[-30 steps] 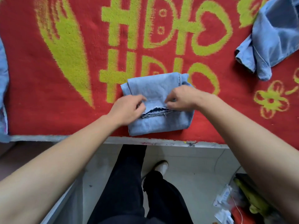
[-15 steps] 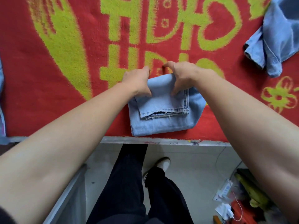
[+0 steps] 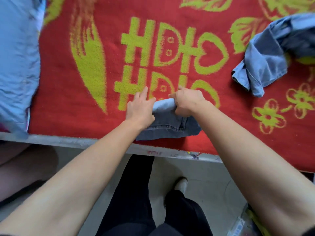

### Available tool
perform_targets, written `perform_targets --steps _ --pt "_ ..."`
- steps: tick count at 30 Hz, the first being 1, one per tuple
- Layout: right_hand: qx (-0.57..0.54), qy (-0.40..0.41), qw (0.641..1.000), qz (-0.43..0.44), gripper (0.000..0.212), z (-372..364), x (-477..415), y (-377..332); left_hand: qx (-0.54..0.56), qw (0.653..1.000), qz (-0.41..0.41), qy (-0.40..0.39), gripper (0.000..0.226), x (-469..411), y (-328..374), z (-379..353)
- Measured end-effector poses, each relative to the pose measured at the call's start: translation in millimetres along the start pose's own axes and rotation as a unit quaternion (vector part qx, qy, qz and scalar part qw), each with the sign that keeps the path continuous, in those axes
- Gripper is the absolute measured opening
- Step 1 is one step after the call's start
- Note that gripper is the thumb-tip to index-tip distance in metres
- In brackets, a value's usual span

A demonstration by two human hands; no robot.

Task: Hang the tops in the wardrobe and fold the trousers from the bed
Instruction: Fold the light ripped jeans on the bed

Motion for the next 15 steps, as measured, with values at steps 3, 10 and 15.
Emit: perform_targets --steps 3,10,15 --pt "-0.019 0.096 0.995 0.027 0.052 34 53 -1 -0.030 0.995 0.043 0.080 0.067 49 13 43" --pt "-0.066 0.360 0.924 0.111 0.056 133 243 19 -0.143 0.949 0.100 0.262 0.059 210 87 191" --pt "-0.062 0.461 0.866 0.183 0.052 164 388 14 -0.218 0.905 0.153 0.333 0.050 352 143 251"
Point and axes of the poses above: each hand's wrist, its own x-axis away from the middle knuckle, its own z-axis out of the back of the hand, y = z × x, the point moved 9 cm from there along -x, towards the middle knuckle, and after that the axes turned 15 degrees about -z, right-handed, at the moved point
